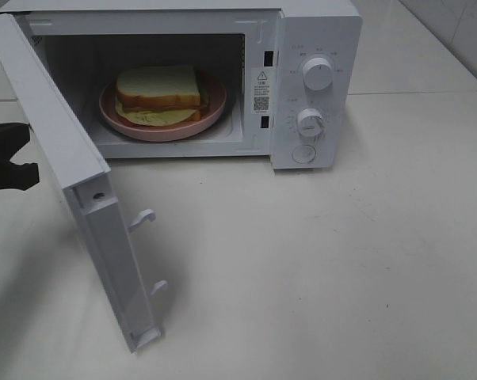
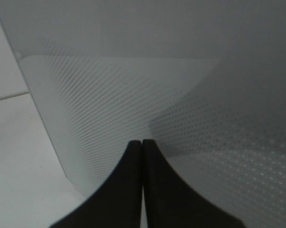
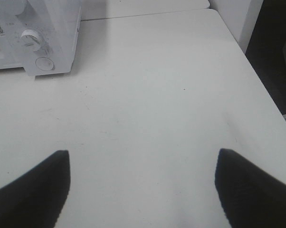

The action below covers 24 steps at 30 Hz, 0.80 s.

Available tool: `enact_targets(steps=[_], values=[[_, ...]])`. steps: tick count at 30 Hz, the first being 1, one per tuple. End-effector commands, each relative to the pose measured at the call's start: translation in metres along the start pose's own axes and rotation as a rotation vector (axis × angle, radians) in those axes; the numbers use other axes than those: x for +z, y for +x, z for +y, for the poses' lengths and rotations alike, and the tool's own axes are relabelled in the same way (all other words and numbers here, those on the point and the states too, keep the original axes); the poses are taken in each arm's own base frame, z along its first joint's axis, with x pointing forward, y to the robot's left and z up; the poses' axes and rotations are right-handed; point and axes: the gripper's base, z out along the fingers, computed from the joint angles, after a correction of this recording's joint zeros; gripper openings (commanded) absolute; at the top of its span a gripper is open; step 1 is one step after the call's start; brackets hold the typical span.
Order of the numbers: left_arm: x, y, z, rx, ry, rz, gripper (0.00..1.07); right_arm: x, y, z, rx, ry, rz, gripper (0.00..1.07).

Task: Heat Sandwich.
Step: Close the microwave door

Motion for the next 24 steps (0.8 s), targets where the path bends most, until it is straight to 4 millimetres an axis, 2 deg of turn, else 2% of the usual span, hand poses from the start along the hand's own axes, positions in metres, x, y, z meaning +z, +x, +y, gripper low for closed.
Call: enact_targets(steps=[1, 13, 24], values=[[0.009, -0.008, -0.009, 0.005, 0.032, -0.055, 0.00, -0.003, 0.002, -0.001, -0.002, 0.003, -0.036, 0.76], [0.034, -0.021, -0.036, -0.023, 0.041, -0.099, 0.00, -0.003, 0.002, -0.001, -0.001, 0.002, -0.036, 0.76], [0.076, -0.029, -0.074, -0.081, 0.047, -0.121, 0.00, -0.003, 0.002, -0.001, -0.001, 0.002, -0.036, 0.76]])
